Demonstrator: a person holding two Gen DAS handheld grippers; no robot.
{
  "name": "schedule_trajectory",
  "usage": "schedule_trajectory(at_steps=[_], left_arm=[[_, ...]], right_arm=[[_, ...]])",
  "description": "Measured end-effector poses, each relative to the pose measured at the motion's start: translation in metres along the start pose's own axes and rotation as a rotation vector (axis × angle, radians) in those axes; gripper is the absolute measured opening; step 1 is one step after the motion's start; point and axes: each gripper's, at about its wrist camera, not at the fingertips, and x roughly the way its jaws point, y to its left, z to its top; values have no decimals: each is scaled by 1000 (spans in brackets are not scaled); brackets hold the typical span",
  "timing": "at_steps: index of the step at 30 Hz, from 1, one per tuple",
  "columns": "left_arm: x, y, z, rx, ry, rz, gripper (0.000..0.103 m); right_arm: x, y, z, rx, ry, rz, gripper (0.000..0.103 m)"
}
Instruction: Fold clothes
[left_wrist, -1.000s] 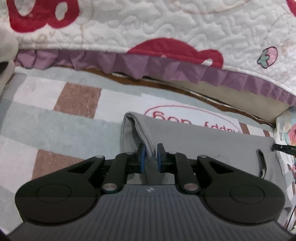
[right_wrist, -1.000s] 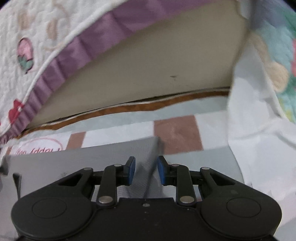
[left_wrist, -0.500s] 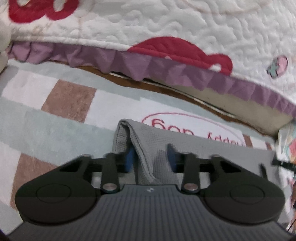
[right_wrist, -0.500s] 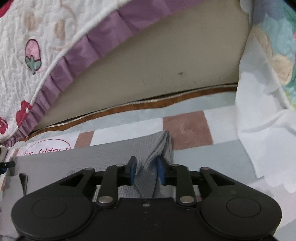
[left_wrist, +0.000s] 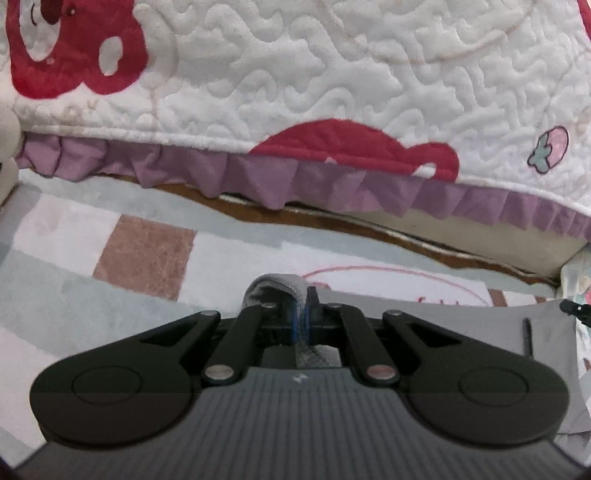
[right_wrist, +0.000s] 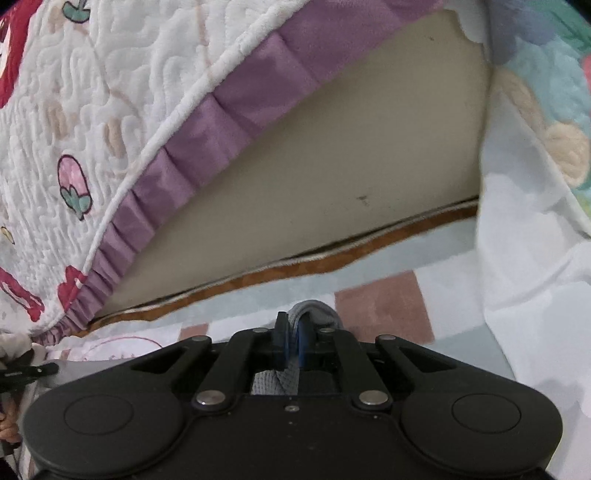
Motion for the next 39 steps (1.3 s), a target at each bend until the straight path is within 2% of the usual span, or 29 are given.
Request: schedule_trajectory(at_steps=[4,8,11,13,15,16,17,18,19,23,27,32,35,37,39], left_arm=[[2,2,11,8,-25,-20,3],[23,6,19,19,1,4,3],[49,9,15,28,47,42,4],[54,8,8,15,31,60,6],[47,3,7,5,36,83,10],[41,0,7,7,36,89,19],[32,-3,7,15,28,90,27],[22,-6,6,25,16,91,44],[12,-8,6,35,5,91,53],[-28,-6,-6,49,4,100,54],[-53,-7,-32,59,69,99,56],[-75,-8,-72,81,179,147,57],[-91,-12,-93,110,208,195,57],[-102,-12,-102,123,206,203,57],[-109,-10,-109,95,223,181,57]], right_arm=[[5,8,13,-14,-25,15,6],[12,9,20,-5,-43,1,6],[26,10,18,-55,-12,-81,6],[41,16,13,-136,42,-136,8],[34,21,8,-129,37,-151,16],[31,23,5,-124,33,-157,29],[28,25,3,-119,29,-164,38],[15,26,-2,-105,4,-171,50],[1,27,-8,-91,-24,-177,51],[-56,26,-43,7,-97,-162,51],[-103,8,-87,95,-58,-154,51],[-136,0,-130,228,-34,-119,51],[-148,10,-155,230,9,-115,51],[-150,18,-170,208,34,-115,51],[-149,23,-183,187,56,-115,51]])
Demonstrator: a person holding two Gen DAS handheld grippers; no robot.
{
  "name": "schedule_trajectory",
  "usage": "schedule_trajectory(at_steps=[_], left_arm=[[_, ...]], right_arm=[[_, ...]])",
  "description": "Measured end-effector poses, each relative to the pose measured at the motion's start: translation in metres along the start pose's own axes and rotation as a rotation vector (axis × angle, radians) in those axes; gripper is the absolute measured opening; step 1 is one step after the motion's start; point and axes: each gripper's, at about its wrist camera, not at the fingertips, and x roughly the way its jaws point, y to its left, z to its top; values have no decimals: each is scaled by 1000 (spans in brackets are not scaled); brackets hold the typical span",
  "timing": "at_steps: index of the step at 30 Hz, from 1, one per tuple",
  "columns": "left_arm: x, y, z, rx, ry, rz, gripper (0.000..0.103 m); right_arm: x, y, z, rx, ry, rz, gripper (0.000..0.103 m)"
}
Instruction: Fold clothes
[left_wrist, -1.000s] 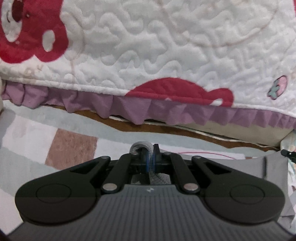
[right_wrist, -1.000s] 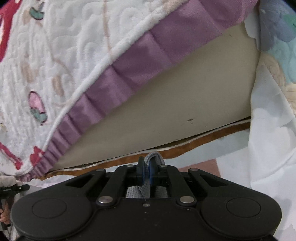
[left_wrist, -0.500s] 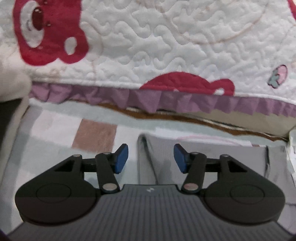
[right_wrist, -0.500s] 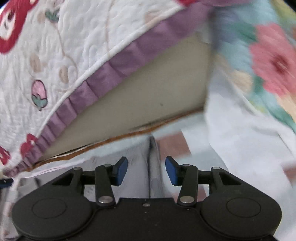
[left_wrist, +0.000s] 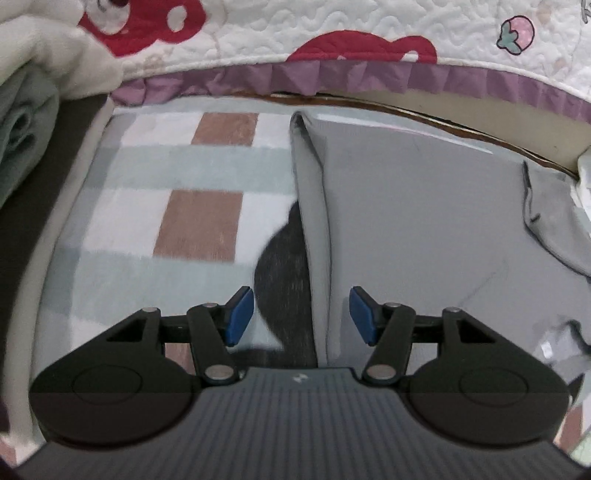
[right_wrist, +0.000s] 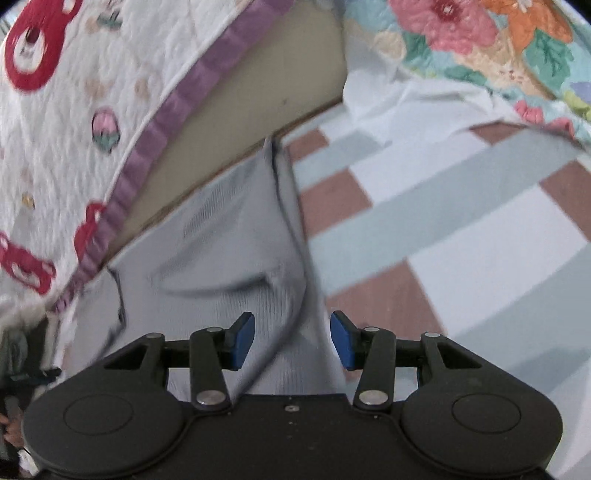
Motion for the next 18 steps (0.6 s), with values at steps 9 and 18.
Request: schedule_trajectory(at_steps=[9,18], left_arm=[[-1,-11,-22,13,93,-45,62],[13,-35,-29,100,91,-10,72]], right_arm=[[26,25,-9,-88,-26,-78,53],[29,32,-12,-213,-51,-81,14]])
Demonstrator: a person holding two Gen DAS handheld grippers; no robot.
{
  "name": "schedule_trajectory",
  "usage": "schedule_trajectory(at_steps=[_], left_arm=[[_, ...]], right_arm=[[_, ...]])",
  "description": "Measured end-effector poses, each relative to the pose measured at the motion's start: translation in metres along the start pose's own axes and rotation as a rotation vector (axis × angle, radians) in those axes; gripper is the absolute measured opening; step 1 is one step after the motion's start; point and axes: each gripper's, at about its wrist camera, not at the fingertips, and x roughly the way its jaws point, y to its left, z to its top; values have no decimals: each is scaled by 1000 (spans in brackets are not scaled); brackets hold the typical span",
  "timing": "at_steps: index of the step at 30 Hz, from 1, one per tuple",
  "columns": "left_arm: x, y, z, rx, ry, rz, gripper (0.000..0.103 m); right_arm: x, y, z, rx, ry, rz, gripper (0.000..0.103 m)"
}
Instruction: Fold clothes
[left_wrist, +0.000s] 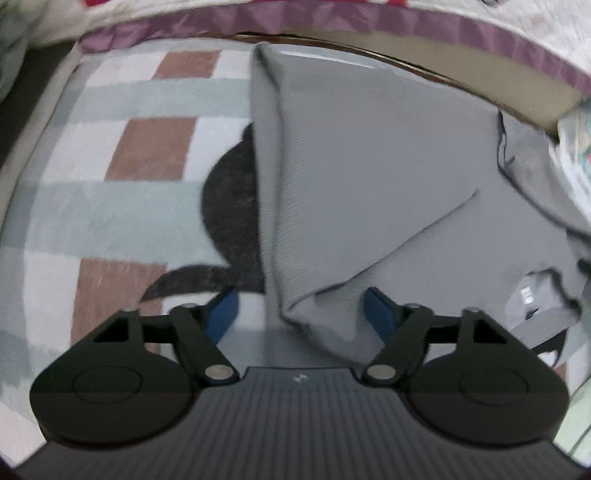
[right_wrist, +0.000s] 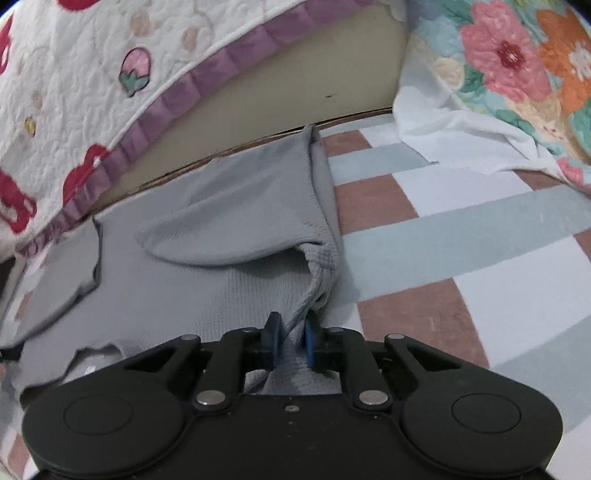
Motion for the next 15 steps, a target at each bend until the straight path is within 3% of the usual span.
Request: schedule_trajectory(at_steps=[2,3,8,12,15], left_arm=[[-2,-13,-2,92,-30,39,35],[-7,-17,-3,128,-49,41,7],[-36,-11,-8,115,-109,46,7],[-27,-15,-10,135,-39,58,7],[-19,-18,-9,159,-6,72,7]], right_arm=[[-2,0,-2,8,-12,4,13],[-2,0,-4,12,-18,6,11],[-27,5,0,21,-50,24,7],[-25,11,-5,-85,13,-28,7],[-13,5,-12,-75,38,-55,7]])
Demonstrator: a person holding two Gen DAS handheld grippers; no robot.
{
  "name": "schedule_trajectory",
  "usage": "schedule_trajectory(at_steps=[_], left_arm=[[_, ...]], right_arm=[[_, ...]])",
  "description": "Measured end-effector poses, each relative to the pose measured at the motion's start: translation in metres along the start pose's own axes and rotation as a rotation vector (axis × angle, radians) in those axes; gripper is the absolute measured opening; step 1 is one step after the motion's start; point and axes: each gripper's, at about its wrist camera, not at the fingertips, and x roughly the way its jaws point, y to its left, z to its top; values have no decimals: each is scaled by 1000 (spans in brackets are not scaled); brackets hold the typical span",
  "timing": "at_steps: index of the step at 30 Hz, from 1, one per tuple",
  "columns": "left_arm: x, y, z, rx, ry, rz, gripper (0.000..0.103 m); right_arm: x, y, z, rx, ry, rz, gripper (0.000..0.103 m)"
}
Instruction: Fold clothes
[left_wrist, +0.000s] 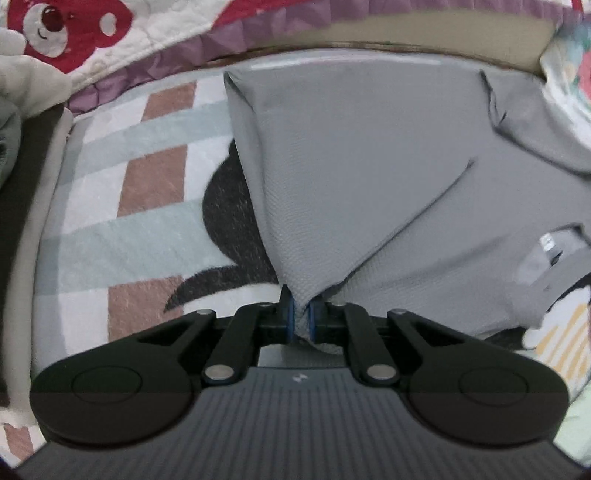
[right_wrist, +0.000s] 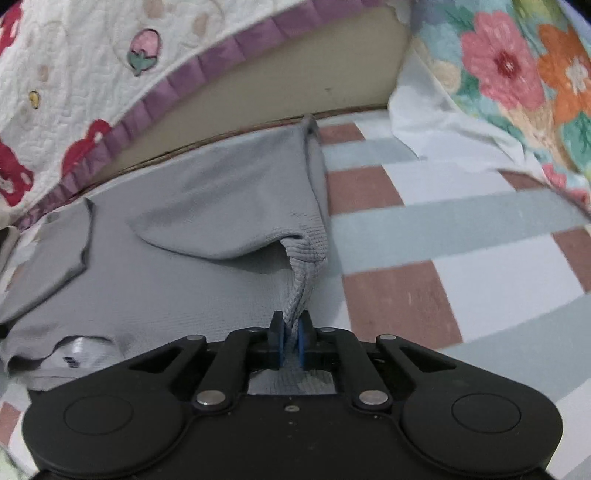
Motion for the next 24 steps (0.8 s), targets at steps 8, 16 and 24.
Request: schedule_trajectory(at_steps=[8,16,24], left_arm=[[-13,6,2,-29,-21,61,24],[-71,-15,7,25,-284,-23,42],[-51,-101,35,177,-229,-224,53]], right_arm=[[-17,-14,-5,13,-12,-36,32],[-41,-22,-14,44,-22,-30,36],[-14,-13,4,90,-59,-8,37]])
